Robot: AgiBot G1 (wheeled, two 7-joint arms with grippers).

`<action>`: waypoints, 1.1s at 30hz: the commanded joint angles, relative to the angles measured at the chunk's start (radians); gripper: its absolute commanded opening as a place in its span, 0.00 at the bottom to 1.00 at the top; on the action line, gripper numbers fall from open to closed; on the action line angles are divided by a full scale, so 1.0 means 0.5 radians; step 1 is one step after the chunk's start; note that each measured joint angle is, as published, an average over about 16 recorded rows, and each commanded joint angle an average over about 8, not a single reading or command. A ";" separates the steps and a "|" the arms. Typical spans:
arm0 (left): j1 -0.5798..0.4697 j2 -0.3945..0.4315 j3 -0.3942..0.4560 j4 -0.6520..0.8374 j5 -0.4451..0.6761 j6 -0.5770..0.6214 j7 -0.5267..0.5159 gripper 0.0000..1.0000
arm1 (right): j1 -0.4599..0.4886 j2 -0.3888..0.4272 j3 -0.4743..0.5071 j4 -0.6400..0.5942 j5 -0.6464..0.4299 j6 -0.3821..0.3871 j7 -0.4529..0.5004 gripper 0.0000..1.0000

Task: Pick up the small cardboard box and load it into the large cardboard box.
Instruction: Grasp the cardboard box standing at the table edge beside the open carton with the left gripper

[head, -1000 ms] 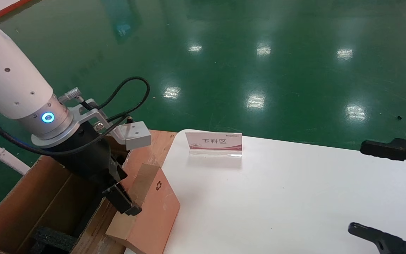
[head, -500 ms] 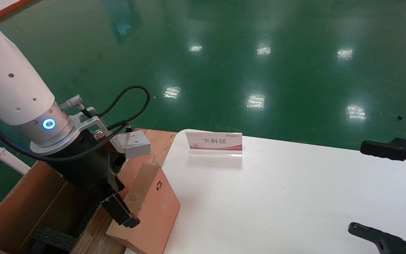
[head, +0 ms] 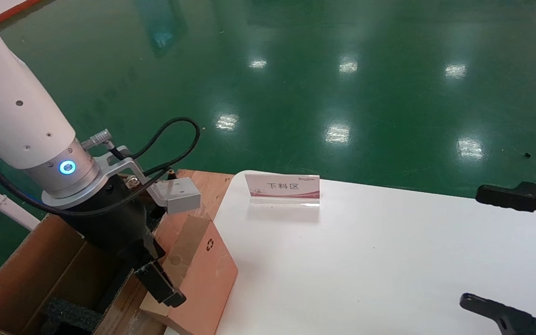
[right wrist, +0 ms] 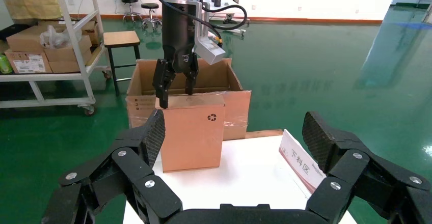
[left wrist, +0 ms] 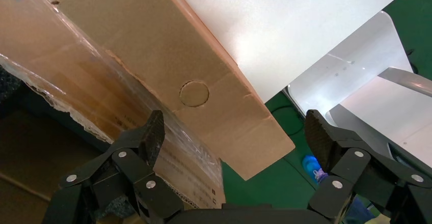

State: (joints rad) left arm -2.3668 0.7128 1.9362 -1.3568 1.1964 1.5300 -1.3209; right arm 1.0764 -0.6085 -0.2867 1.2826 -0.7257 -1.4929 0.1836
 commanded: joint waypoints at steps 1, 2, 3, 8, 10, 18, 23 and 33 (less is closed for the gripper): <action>-0.009 0.007 0.012 0.000 -0.005 0.000 -0.010 1.00 | 0.000 0.000 0.000 0.000 0.000 0.000 0.000 1.00; -0.014 0.008 0.016 0.000 -0.009 -0.001 -0.011 1.00 | 0.000 0.000 0.000 0.000 0.000 0.000 0.000 1.00; -0.019 0.009 0.019 0.000 -0.014 -0.002 -0.012 1.00 | 0.000 0.000 0.000 0.000 0.000 0.000 0.000 1.00; -0.033 0.007 0.028 0.000 -0.031 -0.005 -0.011 1.00 | 0.000 0.000 0.000 0.000 0.001 0.001 -0.001 1.00; -0.036 0.006 0.029 0.000 -0.034 -0.006 -0.010 1.00 | 0.000 0.000 0.000 0.000 0.001 0.001 -0.001 1.00; -0.026 0.021 0.031 0.040 -0.031 0.000 0.012 1.00 | 0.000 0.000 -0.001 -0.001 0.001 0.001 -0.001 1.00; -0.030 0.031 0.048 0.062 -0.032 0.007 0.024 1.00 | 0.001 0.000 -0.002 -0.002 0.001 0.001 -0.001 1.00; -0.028 0.018 0.074 0.060 -0.053 -0.022 0.017 1.00 | 0.001 0.001 -0.003 -0.002 0.002 0.001 -0.002 1.00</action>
State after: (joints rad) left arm -2.3785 0.7211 1.9721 -1.3265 1.1691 1.5165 -1.3067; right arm 1.0770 -0.6082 -0.2881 1.2814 -0.7246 -1.4925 0.1826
